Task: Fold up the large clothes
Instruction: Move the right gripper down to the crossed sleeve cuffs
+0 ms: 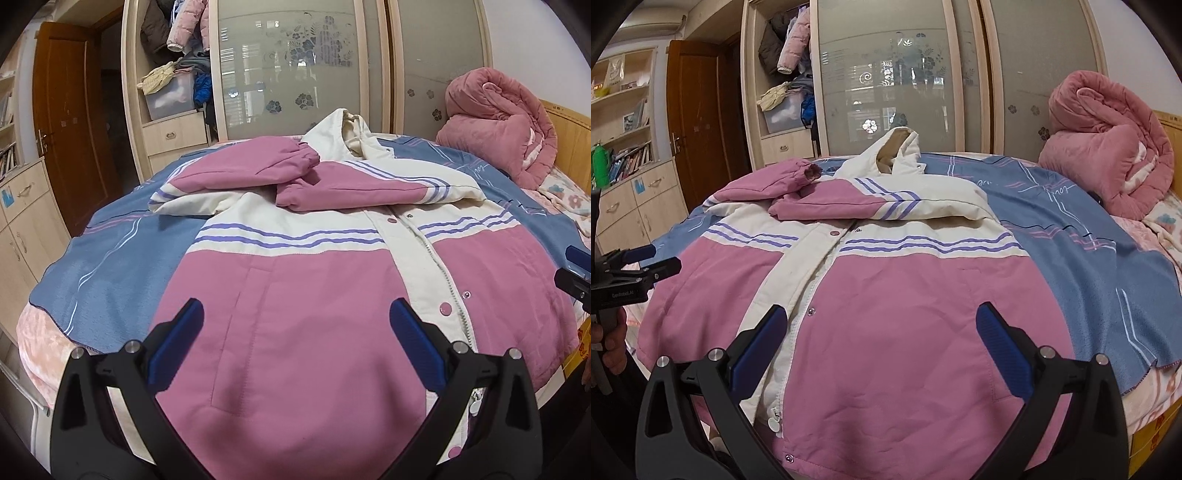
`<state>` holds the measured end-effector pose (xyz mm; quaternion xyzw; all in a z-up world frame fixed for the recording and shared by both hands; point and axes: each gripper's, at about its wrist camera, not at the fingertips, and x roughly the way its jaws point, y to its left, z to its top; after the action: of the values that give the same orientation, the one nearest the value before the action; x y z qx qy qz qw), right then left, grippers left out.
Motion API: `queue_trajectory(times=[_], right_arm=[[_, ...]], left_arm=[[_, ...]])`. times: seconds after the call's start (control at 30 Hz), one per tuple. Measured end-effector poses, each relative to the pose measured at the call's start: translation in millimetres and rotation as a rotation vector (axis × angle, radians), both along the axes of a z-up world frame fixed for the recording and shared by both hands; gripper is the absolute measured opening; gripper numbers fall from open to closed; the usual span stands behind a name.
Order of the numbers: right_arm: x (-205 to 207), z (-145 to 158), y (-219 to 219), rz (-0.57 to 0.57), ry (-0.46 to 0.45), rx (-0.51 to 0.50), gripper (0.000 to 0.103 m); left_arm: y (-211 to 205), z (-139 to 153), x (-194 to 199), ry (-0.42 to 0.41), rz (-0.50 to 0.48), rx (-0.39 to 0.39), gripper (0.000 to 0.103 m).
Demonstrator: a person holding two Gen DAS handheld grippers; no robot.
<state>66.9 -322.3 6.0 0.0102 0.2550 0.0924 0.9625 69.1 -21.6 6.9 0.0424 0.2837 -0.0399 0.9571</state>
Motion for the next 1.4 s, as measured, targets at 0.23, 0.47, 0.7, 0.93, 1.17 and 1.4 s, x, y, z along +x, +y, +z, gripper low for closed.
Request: queue_trajectory(times=[0.23, 0.47, 0.7, 0.93, 1.17, 1.4], right_arm=[[0.8, -0.8, 0.1, -0.004, 0.006, 0.003, 0.102], [1.6, -0.8, -8.2, -0.010, 0.020, 0.066, 0.102], [21.6, 3.1, -18.5, 0.041, 0.137, 0.278, 0.102], [79.6, 51.2, 6.2, 0.152, 0.274, 0.437, 0.102], [180.0, 66.9, 29.0, 0.167, 0.430, 0.639, 0.102], [264.7, 46.1, 76.8, 0.142, 0.540, 0.698, 0.102]], left_arm=[[0.4, -0.6, 3.0, 0.009, 0.000, -0.011, 0.101], [0.3, 4.1, 2.6, -0.007, -0.012, -0.026, 0.101], [4.6, 10.9, 3.6, -0.020, -0.009, -0.058, 0.101], [7.6, 12.8, 6.8, -0.012, -0.007, -0.090, 0.101], [7.7, 13.4, 12.4, -0.015, 0.004, -0.094, 0.101], [13.9, 12.6, 20.3, -0.005, 0.024, -0.113, 0.101]])
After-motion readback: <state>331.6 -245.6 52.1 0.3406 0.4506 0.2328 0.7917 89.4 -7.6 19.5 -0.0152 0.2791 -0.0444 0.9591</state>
